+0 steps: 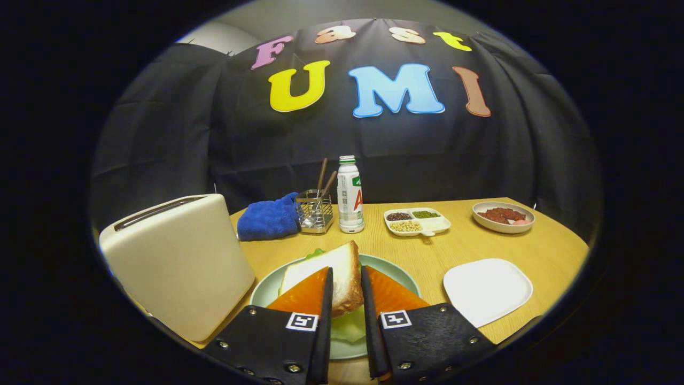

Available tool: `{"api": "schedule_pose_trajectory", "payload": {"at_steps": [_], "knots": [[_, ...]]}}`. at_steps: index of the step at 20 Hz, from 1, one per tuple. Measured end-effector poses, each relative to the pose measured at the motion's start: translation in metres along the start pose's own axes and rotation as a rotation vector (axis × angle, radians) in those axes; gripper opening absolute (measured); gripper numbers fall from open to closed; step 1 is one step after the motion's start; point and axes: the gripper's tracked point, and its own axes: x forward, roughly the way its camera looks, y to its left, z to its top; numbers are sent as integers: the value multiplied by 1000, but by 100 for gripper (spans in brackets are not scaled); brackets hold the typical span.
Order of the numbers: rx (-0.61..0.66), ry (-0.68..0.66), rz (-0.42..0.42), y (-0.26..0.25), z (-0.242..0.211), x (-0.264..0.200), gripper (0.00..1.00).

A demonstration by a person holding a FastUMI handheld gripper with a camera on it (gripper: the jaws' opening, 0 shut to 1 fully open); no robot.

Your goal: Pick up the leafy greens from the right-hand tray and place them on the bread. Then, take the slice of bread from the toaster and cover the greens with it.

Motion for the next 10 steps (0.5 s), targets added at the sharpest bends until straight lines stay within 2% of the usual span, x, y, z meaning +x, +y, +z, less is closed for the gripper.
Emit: {"api": "schedule_pose_trajectory", "payload": {"at_steps": [3,7,10], "knots": [[-89,-40,-65,-13,10,-4,34],[-107,-116,-43,-14,34,-16,34],[-140,-180,-61,-32,54,-35,34]]}}
